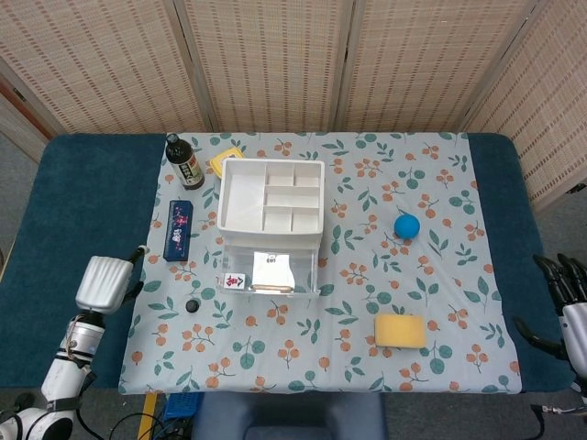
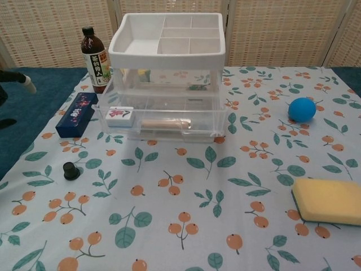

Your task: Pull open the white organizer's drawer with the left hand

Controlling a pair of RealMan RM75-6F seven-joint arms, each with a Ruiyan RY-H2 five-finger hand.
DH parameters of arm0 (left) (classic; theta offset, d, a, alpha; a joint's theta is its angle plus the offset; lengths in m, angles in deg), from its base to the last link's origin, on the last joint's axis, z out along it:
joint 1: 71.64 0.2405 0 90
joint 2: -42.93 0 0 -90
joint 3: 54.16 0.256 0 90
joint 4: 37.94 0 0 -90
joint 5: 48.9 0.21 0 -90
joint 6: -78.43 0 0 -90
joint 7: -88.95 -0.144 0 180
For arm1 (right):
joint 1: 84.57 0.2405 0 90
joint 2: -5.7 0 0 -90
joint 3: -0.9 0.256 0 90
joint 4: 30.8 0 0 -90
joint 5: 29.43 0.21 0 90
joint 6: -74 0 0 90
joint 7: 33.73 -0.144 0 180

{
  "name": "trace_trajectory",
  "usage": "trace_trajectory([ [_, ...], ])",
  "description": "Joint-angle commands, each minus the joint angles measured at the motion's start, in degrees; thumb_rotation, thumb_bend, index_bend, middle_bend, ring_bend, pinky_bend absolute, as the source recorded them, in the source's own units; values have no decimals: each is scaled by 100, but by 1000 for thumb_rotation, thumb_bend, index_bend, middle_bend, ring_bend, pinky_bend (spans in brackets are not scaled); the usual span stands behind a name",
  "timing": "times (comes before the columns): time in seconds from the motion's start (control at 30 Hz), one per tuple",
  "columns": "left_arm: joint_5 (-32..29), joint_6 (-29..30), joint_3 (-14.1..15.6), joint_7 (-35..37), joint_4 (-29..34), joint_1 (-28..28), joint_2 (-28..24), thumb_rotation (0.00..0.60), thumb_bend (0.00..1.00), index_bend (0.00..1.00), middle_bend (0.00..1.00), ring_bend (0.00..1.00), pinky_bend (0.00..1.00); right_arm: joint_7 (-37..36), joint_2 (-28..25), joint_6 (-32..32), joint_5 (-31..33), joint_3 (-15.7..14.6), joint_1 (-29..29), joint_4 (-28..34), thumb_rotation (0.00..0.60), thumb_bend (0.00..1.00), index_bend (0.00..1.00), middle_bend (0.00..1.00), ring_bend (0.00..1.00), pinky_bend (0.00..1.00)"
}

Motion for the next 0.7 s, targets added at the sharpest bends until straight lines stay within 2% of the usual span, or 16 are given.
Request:
trace_trajectory([
  [0.03, -457, 433, -181, -130, 496, 371, -249, 600, 280, 276, 743, 724, 982, -96, 9, 136, 51, -30, 65, -62, 600, 268, 0, 112, 0, 5],
  [0.2, -488, 814, -93, -54, 884, 721, -505, 600, 280, 271, 676, 609, 826, -245, 44, 432, 32, -135, 163, -158, 600, 270, 0, 123, 0, 5],
  [0.43, -37, 1357, 221, 89, 1060, 1181, -605, 600, 280, 283, 652, 570, 801, -320, 244, 623, -142, -243, 289, -323, 600, 270, 0, 135, 1, 5],
  [0.7, 602, 1918, 417, 212, 927, 1549, -530, 600, 277, 301, 643, 567, 779, -312, 436, 632, -191, -283, 326, -419, 600, 270, 0, 138, 5, 5],
])
